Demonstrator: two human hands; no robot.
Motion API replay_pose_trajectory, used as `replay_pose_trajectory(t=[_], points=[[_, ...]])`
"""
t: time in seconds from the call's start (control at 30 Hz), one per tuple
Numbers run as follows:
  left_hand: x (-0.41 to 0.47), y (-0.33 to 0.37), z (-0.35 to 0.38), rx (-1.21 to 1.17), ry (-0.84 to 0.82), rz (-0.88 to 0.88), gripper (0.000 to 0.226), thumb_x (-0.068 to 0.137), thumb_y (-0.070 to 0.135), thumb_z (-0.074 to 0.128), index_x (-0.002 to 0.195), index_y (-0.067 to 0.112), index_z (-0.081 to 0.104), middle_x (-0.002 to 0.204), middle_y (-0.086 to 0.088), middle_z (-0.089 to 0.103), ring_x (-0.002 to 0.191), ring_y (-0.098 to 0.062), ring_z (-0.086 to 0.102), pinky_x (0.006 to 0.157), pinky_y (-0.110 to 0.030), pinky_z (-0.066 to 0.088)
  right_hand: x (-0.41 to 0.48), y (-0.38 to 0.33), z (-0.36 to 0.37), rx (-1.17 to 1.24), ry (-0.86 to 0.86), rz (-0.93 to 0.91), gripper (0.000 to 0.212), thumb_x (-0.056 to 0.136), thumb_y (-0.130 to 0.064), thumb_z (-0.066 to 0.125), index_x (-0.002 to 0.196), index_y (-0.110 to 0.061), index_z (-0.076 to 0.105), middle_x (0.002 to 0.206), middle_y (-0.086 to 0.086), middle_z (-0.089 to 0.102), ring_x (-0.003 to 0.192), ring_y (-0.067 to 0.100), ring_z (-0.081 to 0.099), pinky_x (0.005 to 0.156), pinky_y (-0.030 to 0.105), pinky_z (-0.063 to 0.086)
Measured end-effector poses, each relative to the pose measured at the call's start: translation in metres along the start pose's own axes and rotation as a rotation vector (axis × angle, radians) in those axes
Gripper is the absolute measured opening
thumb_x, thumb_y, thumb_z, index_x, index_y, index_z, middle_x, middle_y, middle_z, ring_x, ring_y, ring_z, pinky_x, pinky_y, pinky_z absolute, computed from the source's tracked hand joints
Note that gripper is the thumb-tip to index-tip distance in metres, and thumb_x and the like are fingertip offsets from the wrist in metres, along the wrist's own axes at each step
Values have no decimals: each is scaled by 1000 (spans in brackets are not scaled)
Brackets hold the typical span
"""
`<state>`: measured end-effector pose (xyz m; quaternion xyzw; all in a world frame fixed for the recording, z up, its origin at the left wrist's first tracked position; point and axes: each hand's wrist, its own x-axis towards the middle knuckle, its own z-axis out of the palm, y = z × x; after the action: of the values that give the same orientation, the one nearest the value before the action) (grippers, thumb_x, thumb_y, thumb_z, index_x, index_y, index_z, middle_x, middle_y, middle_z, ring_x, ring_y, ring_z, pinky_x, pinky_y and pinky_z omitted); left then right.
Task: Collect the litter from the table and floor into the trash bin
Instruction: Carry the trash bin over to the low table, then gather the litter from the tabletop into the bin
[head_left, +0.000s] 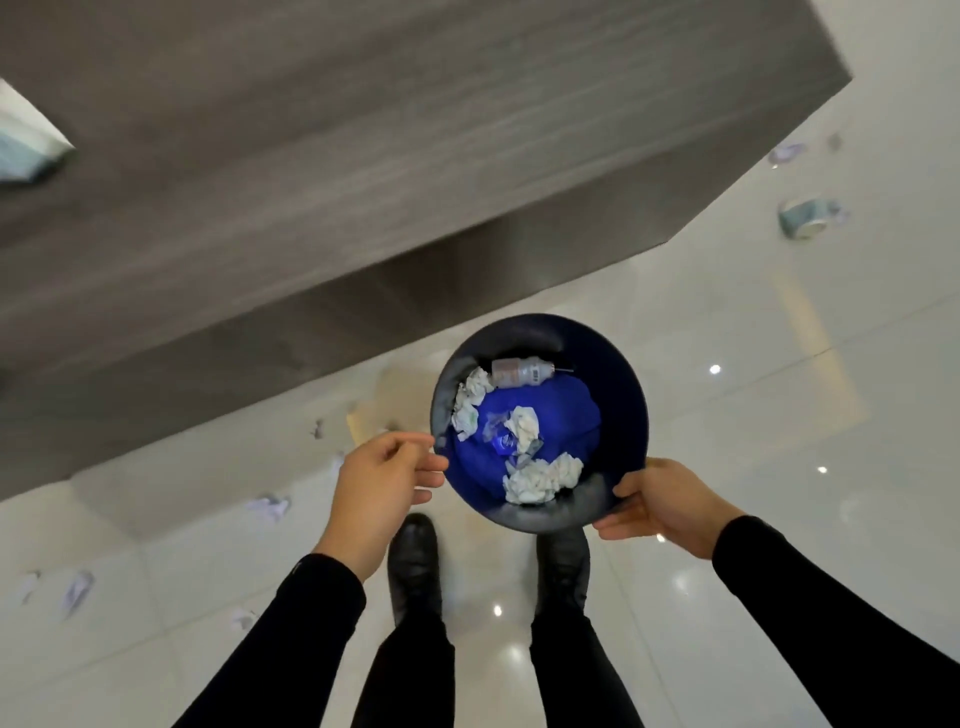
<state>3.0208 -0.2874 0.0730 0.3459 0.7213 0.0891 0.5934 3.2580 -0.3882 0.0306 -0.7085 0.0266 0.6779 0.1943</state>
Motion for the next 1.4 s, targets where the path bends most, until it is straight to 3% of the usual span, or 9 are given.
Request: replay_pose_trajectory(t=[0.37, 0.47, 0.6, 0.67, 0.73, 0.87, 1.1, 1.23, 1.4], points=[[75, -61, 14, -18, 75, -81, 18, 92, 13, 48, 92, 10, 66, 71, -3, 70, 61, -14, 63, 58, -23, 49, 110, 11, -1, -215, 19, 33, 25, 88, 10, 34, 104, -1, 51, 79, 19, 63, 66, 34, 64, 58, 38, 60], [63, -56, 13, -34, 70, -94, 18, 92, 12, 48, 94, 8, 66, 72, -3, 70, 62, -15, 62, 59, -23, 49, 100, 10, 11, -298, 136, 37, 16, 92, 0, 38, 102, 2, 51, 78, 20, 62, 64, 31, 61, 65, 42, 56], [32, -35, -2, -75, 73, -72, 19, 92, 10, 48, 95, 7, 66, 75, -5, 70, 64, -16, 62, 61, -24, 49, 58, -13, 24, -563, 387, -164, 42, 91, -26, 48, 122, 2, 45, 99, 20, 62, 93, 38, 62, 86, 48, 51], [13, -16, -18, -107, 92, -31, 19, 92, 11, 47, 94, 8, 66, 76, -4, 70, 67, -17, 62, 62, -23, 49, 22, -38, 43, -442, 325, -388, 29, 89, -21, 52, 114, -6, 55, 86, 12, 67, 83, 26, 65, 86, 49, 52], [-6, 4, -38, -144, 117, 20, 19, 91, 8, 46, 91, 9, 65, 75, -4, 69, 66, -16, 61, 60, -22, 49, -15, -68, 75, -370, 171, -560, 11, 90, -15, 53, 95, -14, 64, 67, 2, 66, 58, 8, 64, 68, 35, 58], [-46, 41, -99, -206, 189, 152, 21, 89, 3, 47, 83, 11, 65, 71, -3, 70, 56, -8, 61, 52, -14, 48, -84, -129, 154, -426, -110, -736, 17, 91, -5, 53, 86, -20, 61, 60, 1, 59, 46, 1, 55, 49, 14, 50], [-101, 61, -239, -238, 407, 231, 18, 87, 10, 51, 80, 18, 66, 67, 4, 71, 58, -5, 63, 59, -18, 50, -172, -189, 286, -729, -217, -859, 16, 88, -3, 51, 87, -17, 58, 61, 5, 61, 61, 25, 58, 70, 41, 49], [-89, 46, -297, -190, 507, 166, 12, 83, 18, 53, 82, 19, 66, 80, 0, 73, 74, -17, 66, 73, -33, 52, -181, -185, 346, -750, -250, -806, 19, 88, 1, 48, 103, -3, 58, 62, 7, 59, 59, 24, 54, 61, 33, 48], [-25, 38, -323, 44, 591, 120, 47, 79, 31, 64, 123, 19, 54, 117, -5, 59, 100, -22, 57, 81, -27, 42, -165, -183, 392, -673, -213, -758, 24, 88, -1, 52, 110, -11, 51, 63, 8, 60, 66, 28, 58, 75, 46, 52]])
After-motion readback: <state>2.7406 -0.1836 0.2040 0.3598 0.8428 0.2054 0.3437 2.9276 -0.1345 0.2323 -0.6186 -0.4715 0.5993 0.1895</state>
